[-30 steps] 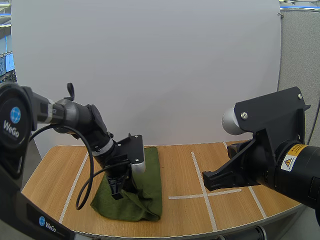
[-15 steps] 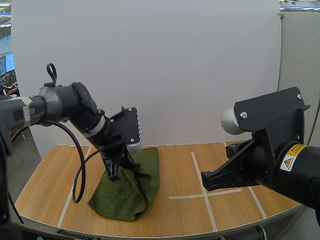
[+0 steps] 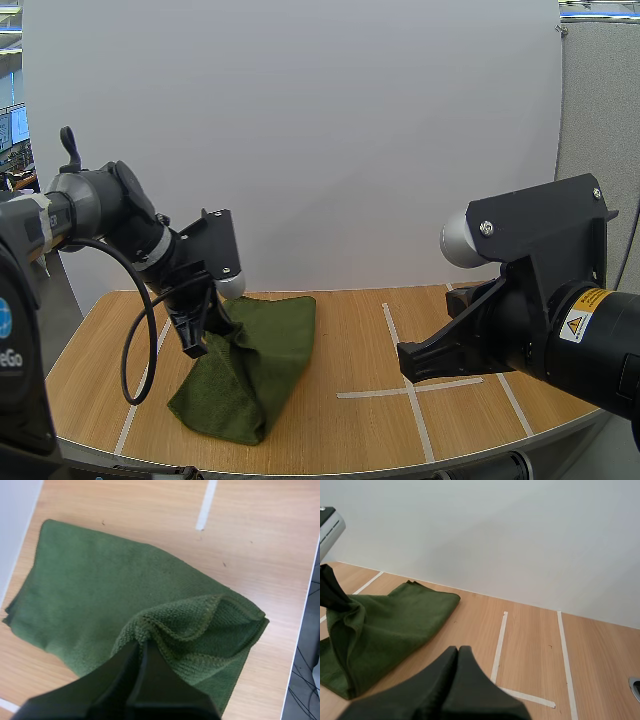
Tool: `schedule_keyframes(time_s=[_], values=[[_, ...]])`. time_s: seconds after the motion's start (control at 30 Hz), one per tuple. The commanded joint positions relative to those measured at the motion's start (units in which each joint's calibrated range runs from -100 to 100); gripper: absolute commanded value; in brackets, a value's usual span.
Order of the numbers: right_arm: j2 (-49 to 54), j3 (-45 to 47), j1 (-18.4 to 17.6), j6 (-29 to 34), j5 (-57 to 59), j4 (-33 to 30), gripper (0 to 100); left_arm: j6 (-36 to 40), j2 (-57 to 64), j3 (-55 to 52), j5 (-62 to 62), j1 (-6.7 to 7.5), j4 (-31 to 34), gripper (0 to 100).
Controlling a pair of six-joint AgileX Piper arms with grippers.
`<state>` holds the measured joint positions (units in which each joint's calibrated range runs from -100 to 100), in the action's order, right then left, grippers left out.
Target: Fold the towel
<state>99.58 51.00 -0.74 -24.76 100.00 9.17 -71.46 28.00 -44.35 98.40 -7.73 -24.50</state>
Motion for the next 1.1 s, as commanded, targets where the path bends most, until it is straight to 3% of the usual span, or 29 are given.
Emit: schedule_keyframes(time_s=[0.0,0.23,0.33,0.53,0.67,0.9,1.07], values=[[0.42,-0.76,0.15,-0.12,0.0,0.62,0,-4.89,0.03,-4.93,1.6,-2.46,-0.7,0],[0.42,1.52,0.15,-3.06,0.0,6.15,0,-7.44,0.03,-7.77,1.6,-4.27,-2.61,0],[-4.0,5.17,0.15,-4.75,0.0,7.74,0,-7.52,0.03,-7.77,1.6,-4.45,-3.5,0],[-16.09,7.8,0.36,-15.63,-18.55,14.46,0,-7.52,0.03,-7.77,1.6,-4.45,-6.23,0],[-25.05,7.8,0.36,-19.52,-24.87,16.71,0,-7.36,0.03,-7.77,1.6,-4.45,-9.05,0],[-45.16,7.8,0.36,-35.96,-41.67,38.16,0,-6.59,0.03,-7.77,-0.1,-4.45,-10.4,0],[-60.57,6.84,0.36,-49.25,-46.63,48.79,0,-6.21,0.03,-7.77,-1.96,-4.45,-10.4,0]])
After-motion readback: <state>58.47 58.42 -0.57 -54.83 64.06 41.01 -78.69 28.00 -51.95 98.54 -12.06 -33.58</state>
